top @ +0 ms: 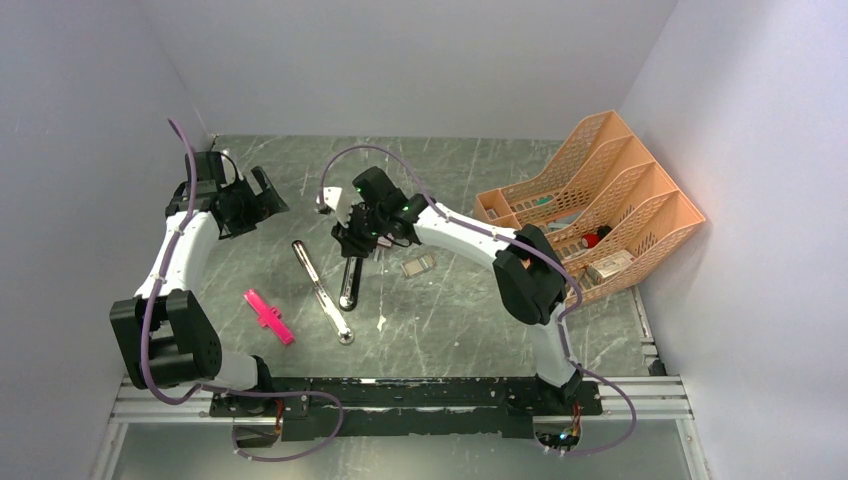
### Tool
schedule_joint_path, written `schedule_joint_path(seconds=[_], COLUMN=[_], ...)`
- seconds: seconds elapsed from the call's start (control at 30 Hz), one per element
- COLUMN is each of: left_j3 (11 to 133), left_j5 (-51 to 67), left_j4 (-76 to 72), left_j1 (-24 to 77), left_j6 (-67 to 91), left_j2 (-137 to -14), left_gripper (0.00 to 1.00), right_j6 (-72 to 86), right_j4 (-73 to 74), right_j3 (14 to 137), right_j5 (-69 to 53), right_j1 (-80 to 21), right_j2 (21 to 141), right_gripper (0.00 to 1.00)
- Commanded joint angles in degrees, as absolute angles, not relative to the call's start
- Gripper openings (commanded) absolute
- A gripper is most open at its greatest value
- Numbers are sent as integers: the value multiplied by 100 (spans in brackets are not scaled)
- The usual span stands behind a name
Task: Load the staples into the stapler
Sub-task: Install the staple into the stapler.
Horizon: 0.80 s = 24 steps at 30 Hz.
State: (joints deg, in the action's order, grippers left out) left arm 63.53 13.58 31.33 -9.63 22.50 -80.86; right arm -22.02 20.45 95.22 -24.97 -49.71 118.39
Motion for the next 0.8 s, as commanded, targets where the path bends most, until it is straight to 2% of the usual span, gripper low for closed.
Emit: schedule_joint_path(seconds=[0.0, 0.77], left_j3=[6416, 6406], left_j5=[1546, 1640], left_j4=[3094, 3067], left_j1=[-1028, -1028], left_j6=[2212, 2212], left_j2=[-8046, -8082], left_gripper=[96, 96], right_j6=[-2320, -2358], right_j4=[1905, 2073], right_j3=[9525, 9387], right_j5=[-2676, -2643], right_j1=[-4958, -5000], right_j2=[11876, 12167], right_gripper=[14, 14])
